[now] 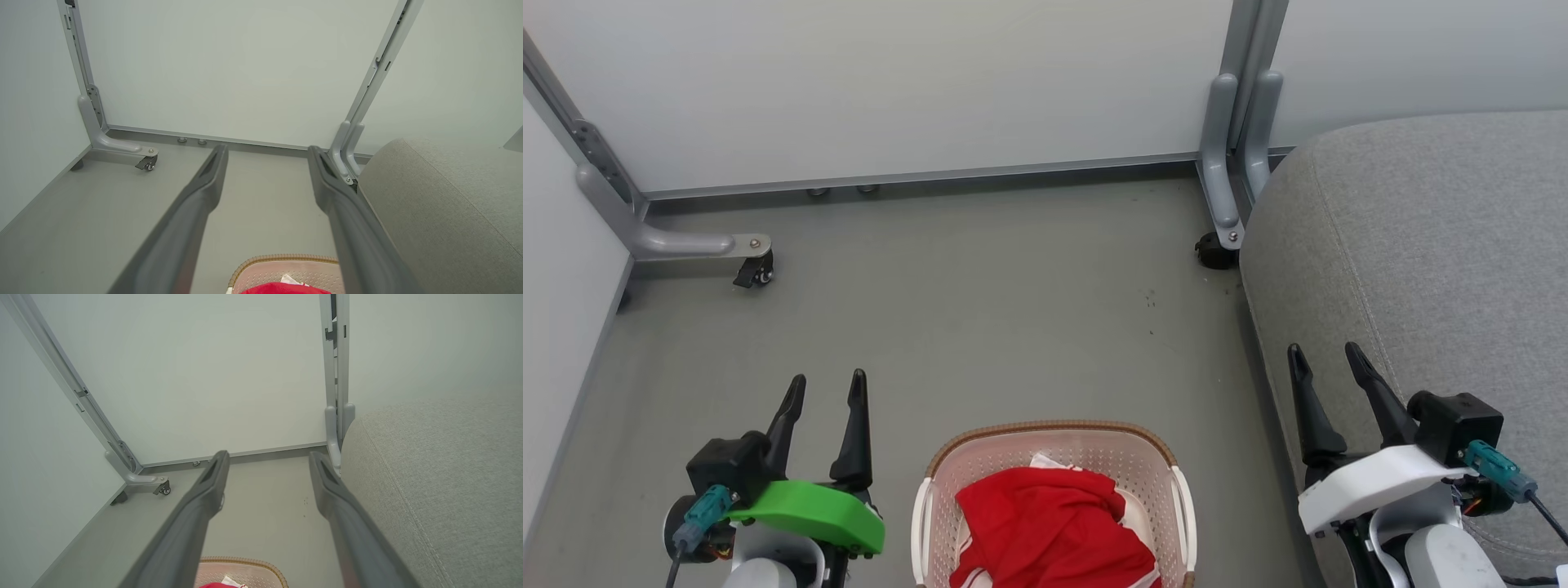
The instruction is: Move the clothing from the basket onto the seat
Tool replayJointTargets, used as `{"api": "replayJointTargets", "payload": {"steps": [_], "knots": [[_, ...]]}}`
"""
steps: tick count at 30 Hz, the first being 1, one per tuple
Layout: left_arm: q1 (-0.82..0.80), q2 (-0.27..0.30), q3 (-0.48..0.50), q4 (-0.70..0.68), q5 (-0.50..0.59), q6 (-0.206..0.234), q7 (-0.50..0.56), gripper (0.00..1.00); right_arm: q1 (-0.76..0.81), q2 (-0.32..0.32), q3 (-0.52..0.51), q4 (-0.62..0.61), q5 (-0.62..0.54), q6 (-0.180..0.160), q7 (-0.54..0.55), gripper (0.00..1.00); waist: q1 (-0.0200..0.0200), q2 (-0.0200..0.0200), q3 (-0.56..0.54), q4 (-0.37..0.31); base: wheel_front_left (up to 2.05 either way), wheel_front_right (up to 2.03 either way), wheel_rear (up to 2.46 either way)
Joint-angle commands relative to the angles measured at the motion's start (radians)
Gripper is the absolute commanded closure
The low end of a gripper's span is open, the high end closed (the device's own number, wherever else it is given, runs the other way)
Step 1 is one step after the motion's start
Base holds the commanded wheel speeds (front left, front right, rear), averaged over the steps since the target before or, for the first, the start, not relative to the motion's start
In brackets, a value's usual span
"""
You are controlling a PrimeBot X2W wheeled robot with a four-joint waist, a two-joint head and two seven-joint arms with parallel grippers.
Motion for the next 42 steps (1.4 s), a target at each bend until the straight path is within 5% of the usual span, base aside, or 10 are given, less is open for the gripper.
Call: {"api": "replayJointTargets", "payload": {"steps": [1, 28, 42], "knots": [[-0.022, 0.003, 0.005, 0.001, 0.027, -0.003, -0.01, 0.0, 0.006, 0.002, 0.001, -0.007, -0.022, 0.0, -0.008, 0.0, 0.0, 0.0, 0.0, 0.0, 0.0, 0.0, 0.0], [-0.02, -0.005, 0.01, 0.065, 0.208, -0.001, -0.061, 0.0, 0.021, 0.013, -0.01, -0.017, -0.173, 0.0, -0.031, 0.0, 0.0, 0.0, 0.007, -0.002, 0.0, 0.0, 0.0], [-0.023, -0.006, 0.006, 0.077, 0.178, 0.014, -0.059, 0.0, 0.016, 0.013, -0.013, -0.009, -0.137, 0.0, -0.026, 0.0, 0.0, 0.0, 0.004, -0.004, 0.0, 0.0, 0.0]]}}
